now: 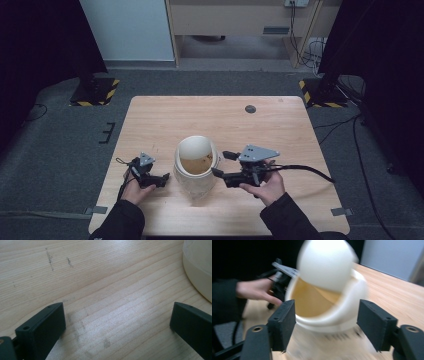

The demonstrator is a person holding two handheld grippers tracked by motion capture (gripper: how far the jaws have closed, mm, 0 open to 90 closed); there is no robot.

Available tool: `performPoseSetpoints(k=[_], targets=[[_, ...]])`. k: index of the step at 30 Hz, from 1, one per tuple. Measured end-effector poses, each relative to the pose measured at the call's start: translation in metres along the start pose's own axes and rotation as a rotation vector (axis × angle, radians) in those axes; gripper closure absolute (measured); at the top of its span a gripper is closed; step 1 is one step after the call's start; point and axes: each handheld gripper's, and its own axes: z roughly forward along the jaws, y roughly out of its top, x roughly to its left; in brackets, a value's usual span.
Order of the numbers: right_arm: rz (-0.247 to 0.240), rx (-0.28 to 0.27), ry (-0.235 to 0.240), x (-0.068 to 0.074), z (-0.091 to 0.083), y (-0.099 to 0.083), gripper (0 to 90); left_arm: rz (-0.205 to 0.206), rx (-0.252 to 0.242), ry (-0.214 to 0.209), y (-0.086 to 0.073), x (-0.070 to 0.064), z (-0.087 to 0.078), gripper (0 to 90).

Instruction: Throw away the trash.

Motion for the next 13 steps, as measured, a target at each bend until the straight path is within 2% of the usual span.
performPoseSetpoints(k=[5, 13], targets=[[0.043, 0.027, -0.083, -0.027, -0.017, -0.026, 21.1, 0.000, 0.000, 0.000, 0.000, 0.000, 0.000, 0.0], [0.090, 0.142, -0.216, -0.076, -0.031, -0.073, 17.4, -0.001, 0.000, 0.000, 0.000, 0.000, 0.000, 0.0]])
